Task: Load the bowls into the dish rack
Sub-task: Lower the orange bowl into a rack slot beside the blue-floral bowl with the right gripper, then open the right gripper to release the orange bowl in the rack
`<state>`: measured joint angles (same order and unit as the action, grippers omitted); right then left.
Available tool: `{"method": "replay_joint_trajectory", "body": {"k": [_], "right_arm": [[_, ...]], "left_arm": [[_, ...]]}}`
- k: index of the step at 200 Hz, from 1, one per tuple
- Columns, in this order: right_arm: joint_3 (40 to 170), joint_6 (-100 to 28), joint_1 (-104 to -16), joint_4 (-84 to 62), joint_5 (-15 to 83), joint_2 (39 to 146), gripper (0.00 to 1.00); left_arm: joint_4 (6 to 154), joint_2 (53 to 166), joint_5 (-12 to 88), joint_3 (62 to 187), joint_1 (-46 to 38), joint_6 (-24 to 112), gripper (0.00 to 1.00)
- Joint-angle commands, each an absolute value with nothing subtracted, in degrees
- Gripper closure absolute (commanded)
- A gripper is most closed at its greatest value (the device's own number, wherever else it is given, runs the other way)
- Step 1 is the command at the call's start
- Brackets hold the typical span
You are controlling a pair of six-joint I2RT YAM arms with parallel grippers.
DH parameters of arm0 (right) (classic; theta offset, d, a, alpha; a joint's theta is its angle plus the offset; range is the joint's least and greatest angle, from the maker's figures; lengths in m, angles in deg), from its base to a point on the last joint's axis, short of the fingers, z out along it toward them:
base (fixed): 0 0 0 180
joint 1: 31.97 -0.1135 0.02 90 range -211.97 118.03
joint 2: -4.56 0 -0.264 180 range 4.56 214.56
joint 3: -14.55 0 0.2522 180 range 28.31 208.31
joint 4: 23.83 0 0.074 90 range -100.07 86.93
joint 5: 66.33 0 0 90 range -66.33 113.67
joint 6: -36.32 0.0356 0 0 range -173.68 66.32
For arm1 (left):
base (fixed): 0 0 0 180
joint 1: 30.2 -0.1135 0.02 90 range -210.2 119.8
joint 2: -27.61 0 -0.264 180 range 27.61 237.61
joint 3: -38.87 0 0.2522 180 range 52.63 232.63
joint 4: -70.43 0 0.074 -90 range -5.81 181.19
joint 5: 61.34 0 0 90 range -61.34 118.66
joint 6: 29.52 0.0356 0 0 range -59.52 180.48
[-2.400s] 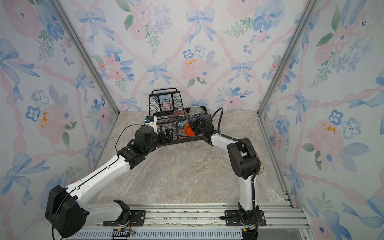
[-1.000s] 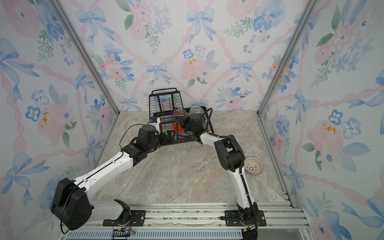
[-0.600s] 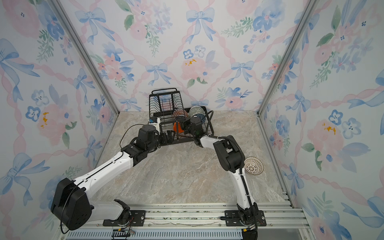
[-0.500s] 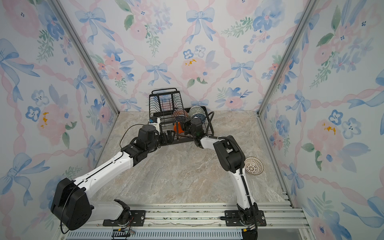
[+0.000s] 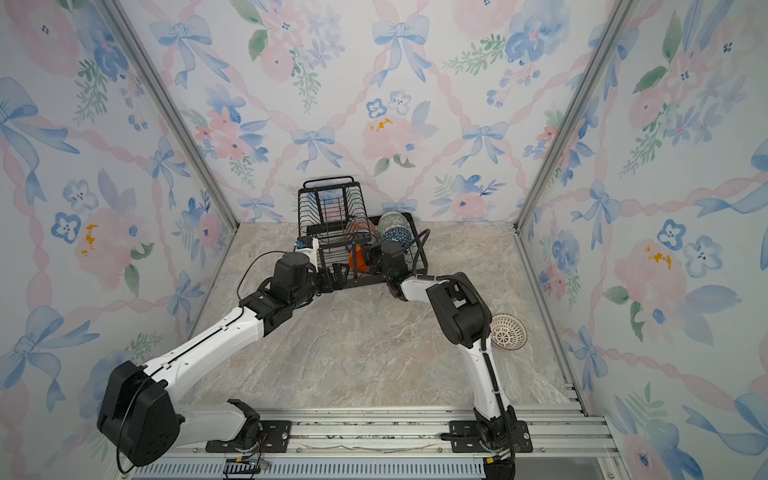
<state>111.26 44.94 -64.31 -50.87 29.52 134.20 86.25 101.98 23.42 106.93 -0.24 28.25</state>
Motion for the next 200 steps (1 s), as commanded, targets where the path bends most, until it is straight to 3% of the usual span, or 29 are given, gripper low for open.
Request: {"method": "replay_joint_trajectory", "body": {"k": [1,69,114,200], "right_arm": [[109.1,46.3,-66.9,-45.2,29.8,133.3,0.85],[108.2,47.3,-66.9,-44.4,29.0,132.1,0.82],[107.2,46.3,-66.4,-42.9,28.2,129.8,0.66],[103.1,42.4,-63.6,-37.4,29.2,122.3,0.52]], "left_arm": [[86.6,100.5,23.8,105.8,-0.7,27.2,0.02],[86.6,99.6,23.8,105.4,-0.7,27.3,0.02],[86.6,99.1,23.7,105.1,-0.6,27.5,0.02],[85.9,100.7,24.2,105.7,-0.8,27.7,0.02]]}}
